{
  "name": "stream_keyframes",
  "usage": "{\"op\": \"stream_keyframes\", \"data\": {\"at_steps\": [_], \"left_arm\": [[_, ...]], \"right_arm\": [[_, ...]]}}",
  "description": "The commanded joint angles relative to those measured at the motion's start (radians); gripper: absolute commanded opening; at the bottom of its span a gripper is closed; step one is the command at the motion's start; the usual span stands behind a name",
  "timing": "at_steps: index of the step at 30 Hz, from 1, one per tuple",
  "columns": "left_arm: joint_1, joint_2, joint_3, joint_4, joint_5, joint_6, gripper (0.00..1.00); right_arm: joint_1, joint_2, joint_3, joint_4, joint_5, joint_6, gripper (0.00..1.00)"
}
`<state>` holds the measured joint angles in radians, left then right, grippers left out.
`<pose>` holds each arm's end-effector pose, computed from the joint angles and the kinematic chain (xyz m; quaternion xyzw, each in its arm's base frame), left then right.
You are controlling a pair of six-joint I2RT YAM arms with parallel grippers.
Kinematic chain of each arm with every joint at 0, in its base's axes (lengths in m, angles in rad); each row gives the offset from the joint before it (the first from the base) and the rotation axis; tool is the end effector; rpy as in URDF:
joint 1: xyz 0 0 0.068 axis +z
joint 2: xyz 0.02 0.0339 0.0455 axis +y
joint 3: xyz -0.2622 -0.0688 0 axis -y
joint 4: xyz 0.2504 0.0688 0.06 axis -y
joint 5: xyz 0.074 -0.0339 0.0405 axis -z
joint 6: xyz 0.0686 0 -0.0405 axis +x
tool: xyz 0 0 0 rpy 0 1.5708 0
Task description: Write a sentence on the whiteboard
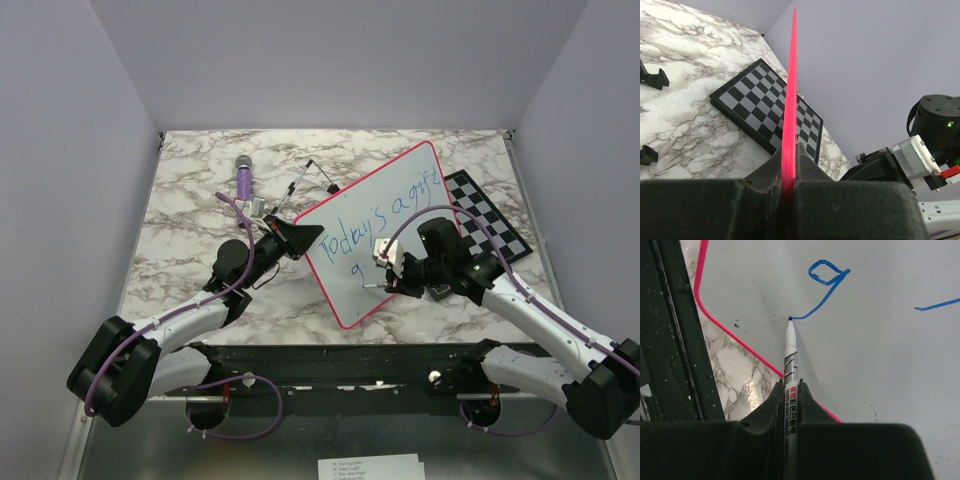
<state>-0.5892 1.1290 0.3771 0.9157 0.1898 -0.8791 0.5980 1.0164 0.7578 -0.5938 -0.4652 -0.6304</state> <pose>0.2183 -0.1615 0.2464 -0.0215 0.6477 -0.5541 0.5225 0.1715 0.1540 0.2285 -0.5912 0.6978 0.2102 0.3455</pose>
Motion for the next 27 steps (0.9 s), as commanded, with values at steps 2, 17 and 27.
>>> {"op": "stream_keyframes", "data": {"at_steps": [2,17,27], "left_arm": [[-0.003,-0.014,0.032,0.121,-0.016,-0.001,0.0],[-0.003,-0.018,0.02,0.129,-0.015,-0.003,0.0],[-0.003,-0.034,0.016,0.121,-0.018,-0.001,0.0]], "right_arm": [[0.02,0.03,0.04,-0.02,-0.076,-0.011,0.0],[-0.06,0.001,0.101,0.074,-0.069,0.092,0.01],[-0.06,0.005,0.069,0.071,-0.032,0.061,0.01]]}}
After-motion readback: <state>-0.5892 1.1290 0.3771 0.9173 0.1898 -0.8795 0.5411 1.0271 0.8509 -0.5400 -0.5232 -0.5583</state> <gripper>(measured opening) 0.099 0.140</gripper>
